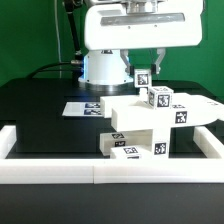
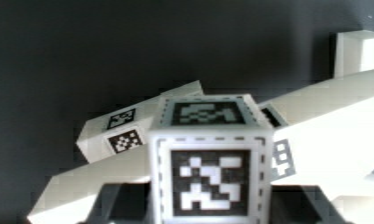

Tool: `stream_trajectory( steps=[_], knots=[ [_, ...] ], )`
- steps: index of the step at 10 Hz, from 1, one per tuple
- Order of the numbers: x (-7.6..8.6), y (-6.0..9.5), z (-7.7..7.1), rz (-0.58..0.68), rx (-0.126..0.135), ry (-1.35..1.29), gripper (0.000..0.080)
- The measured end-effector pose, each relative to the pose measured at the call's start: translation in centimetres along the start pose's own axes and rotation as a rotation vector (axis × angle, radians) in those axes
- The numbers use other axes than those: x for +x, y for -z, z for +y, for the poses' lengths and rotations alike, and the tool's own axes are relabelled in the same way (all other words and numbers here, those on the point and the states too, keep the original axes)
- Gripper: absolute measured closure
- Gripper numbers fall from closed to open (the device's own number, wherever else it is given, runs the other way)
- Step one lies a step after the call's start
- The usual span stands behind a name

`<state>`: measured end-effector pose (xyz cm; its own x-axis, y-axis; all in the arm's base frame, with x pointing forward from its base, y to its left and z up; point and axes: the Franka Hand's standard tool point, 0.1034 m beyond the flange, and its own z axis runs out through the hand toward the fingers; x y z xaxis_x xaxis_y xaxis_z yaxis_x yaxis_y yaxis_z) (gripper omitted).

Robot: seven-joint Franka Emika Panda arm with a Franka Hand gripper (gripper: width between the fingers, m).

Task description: Assemble chair

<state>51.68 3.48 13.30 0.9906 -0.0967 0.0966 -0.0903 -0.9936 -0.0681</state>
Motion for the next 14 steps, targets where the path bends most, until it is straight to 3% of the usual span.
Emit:
stream_trajectory(
  steps=[2, 6, 10, 14],
  knots=[
    [0.2, 0.5, 0.5, -0.001, 0.004, 0.016, 0.0510],
    [2.8, 2.9, 0.4, -0.005, 0.025, 0.006, 0.0509],
    [2.9, 2.5, 0.4, -0.007, 0.018, 0.018, 0.0509],
    [2.6, 0.4, 0.6, -0.023, -0.006, 0.042, 0.0509]
  ],
)
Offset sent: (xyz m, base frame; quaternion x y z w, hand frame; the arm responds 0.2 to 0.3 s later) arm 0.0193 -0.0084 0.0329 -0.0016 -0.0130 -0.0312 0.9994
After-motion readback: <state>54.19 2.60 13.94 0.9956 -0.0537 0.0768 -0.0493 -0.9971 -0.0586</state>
